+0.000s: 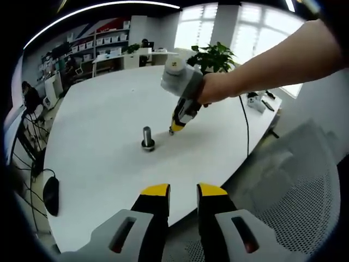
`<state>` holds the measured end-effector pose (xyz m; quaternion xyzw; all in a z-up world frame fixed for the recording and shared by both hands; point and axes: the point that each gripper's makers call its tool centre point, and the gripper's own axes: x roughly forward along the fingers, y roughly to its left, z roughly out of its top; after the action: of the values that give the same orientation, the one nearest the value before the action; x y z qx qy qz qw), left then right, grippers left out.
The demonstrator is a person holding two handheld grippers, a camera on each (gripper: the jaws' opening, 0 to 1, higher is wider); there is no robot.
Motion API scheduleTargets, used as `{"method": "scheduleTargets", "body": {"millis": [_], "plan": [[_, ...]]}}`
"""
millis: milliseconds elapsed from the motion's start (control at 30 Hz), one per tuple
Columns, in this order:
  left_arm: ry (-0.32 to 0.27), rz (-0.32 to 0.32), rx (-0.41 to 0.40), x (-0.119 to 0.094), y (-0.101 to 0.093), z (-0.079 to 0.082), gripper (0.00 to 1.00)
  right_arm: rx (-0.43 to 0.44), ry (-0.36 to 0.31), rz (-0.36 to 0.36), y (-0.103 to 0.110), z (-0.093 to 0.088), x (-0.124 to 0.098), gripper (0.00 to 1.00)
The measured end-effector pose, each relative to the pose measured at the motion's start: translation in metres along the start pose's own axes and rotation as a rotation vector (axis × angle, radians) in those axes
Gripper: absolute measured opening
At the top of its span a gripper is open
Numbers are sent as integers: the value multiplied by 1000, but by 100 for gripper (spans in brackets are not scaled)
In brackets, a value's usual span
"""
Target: Place the washer onto the threaded stud by aligning its center hole with the stud, sliding it down to the base, and recovering from edge contact or off-axis alignment until the washer reaches the visible bottom stop.
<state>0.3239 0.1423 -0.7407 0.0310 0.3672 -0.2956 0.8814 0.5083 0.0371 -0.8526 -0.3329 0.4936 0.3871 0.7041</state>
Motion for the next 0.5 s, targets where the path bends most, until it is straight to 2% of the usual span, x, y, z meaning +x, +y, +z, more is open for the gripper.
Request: {"method": "scheduleTargets", "body": {"millis": [500], "plan": [[-1, -11, -3, 0, -2, 0, 17, 23, -7, 3, 0, 1, 5, 15]]}}
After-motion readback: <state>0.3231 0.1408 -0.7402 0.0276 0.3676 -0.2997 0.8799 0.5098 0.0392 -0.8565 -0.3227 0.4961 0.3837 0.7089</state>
